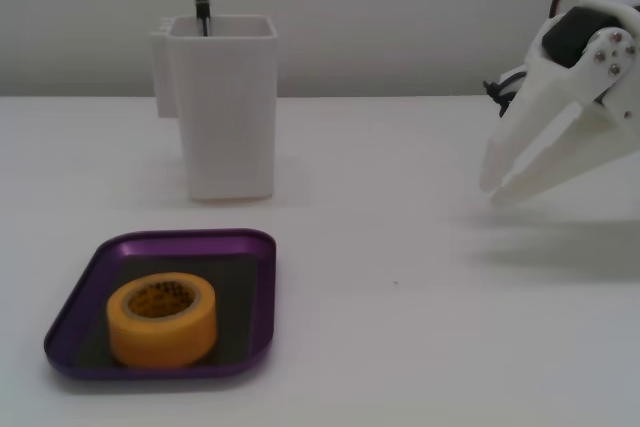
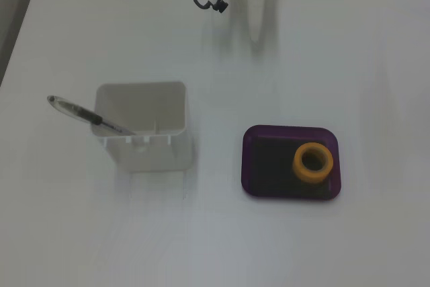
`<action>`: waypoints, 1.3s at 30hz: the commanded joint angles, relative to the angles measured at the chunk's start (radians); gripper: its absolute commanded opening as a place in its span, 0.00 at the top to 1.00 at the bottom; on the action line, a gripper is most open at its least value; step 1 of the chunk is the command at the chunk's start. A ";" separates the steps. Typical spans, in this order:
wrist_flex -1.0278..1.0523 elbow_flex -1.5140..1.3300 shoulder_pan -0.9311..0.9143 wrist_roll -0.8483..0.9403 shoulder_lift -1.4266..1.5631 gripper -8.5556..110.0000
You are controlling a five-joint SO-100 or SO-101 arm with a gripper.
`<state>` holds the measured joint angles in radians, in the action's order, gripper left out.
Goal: Remove the yellow tape from the box.
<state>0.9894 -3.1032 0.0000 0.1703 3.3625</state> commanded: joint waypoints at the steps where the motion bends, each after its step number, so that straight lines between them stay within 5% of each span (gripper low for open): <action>1: -0.014 -0.003 0.035 -0.207 0.066 0.93; 21: 0.005 0.054 0.003 -0.201 0.051 0.93; 29: 0.046 0.213 -0.089 0.009 0.026 0.93; 39: 0.025 0.603 -0.034 0.052 -0.615 0.84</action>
<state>1.0247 -2.7090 -0.0767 0.2148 2.9851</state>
